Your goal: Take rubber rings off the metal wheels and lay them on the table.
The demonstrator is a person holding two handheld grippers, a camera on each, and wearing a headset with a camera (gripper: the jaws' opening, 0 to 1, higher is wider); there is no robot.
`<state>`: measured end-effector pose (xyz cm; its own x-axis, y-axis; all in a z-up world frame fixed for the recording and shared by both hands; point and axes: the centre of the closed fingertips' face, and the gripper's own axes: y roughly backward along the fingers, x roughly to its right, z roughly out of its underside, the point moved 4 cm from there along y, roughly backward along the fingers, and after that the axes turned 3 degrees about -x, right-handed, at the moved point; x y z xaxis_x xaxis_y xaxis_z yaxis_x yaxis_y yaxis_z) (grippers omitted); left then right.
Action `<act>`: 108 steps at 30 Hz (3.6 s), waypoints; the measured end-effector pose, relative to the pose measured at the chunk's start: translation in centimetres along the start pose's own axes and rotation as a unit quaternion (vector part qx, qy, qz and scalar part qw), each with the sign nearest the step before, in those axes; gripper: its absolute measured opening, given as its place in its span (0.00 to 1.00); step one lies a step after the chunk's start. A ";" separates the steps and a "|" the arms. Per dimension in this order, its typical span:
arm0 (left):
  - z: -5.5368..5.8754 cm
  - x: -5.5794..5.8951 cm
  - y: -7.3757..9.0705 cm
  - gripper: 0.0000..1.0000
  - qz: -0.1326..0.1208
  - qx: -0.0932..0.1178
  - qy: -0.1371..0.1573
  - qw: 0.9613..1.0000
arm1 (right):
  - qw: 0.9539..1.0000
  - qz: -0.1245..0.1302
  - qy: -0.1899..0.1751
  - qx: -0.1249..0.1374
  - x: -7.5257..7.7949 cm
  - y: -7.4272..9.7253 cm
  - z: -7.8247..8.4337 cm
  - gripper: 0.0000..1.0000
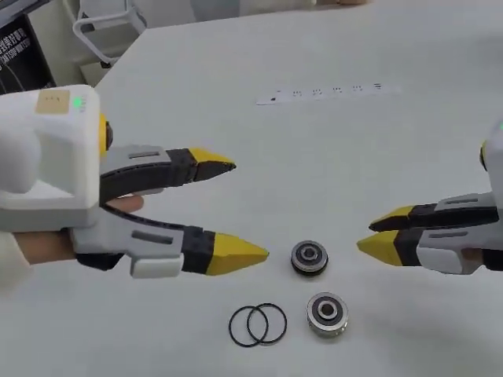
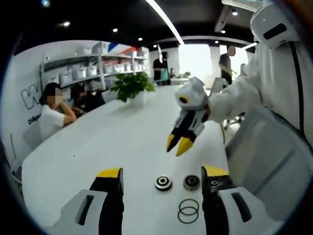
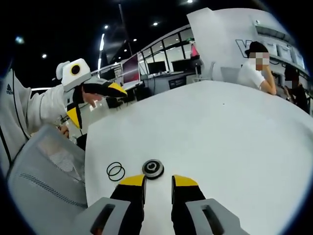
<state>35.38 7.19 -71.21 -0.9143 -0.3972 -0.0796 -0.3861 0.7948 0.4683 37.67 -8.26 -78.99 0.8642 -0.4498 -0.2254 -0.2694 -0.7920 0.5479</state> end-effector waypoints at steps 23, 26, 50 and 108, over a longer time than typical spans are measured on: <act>3.9 -1.0 -7.2 0.34 0.031 -0.017 0.044 0.998 | 1.000 -0.003 -0.024 -0.005 0.7 -1.5 1.1 0.14; 4.8 -0.8 -7.9 0.32 0.033 -0.028 0.046 0.998 | 1.000 -0.004 -0.029 -0.005 0.7 -1.6 1.2 0.14; 7.9 0.2 -10.4 0.14 0.051 -0.067 0.035 0.996 | 0.999 -0.037 -0.020 -0.013 0.1 -3.9 1.9 0.14; 7.2 -0.2 -10.8 0.13 0.062 -0.062 0.022 0.996 | 0.984 -0.061 0.147 -0.081 -0.4 -6.1 2.2 0.04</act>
<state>38.80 2.02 -82.62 -0.9467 -0.3213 0.0219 -0.2504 0.7772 0.5773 38.07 -4.18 -84.01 0.9779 -0.1978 -0.0675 -0.1053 -0.7453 0.6584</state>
